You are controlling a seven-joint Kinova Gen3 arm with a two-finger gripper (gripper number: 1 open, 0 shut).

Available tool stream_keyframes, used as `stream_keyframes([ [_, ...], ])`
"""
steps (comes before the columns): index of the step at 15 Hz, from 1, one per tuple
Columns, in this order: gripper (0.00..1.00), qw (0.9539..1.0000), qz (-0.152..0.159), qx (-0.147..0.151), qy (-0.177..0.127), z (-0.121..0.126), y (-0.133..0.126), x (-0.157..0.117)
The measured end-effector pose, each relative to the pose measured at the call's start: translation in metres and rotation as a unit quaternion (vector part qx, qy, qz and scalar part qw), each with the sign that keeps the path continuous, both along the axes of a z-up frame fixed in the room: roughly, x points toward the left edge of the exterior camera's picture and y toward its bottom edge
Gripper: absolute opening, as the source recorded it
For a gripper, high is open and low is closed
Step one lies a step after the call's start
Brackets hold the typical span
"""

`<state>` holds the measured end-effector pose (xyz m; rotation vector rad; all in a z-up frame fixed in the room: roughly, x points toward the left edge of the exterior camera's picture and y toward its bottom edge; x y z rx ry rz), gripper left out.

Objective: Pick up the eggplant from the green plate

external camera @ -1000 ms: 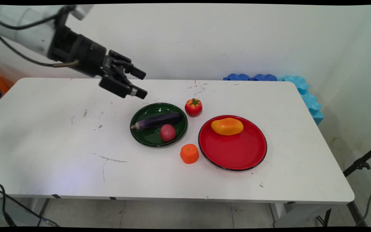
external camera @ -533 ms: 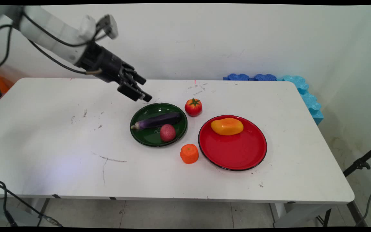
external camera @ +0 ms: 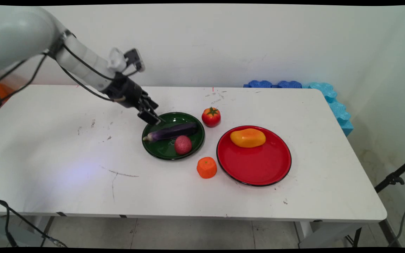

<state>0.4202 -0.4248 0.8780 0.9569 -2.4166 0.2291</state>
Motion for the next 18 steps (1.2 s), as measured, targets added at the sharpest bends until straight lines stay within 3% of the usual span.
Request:
stream_keyframes([
  [7, 1.00, 0.9997, -0.020, 0.010, -0.010, -0.057, -0.015, -0.005],
  [15, 1.00, 0.9990, -0.040, 0.000, -0.017, -0.085, -0.025, -0.013],
  [16, 0.00, 0.9989, -0.043, -0.001, -0.017, -0.087, -0.026, -0.014],
  [18, 0.00, 0.9986, -0.050, -0.004, -0.015, -0.090, -0.026, -0.016],
])
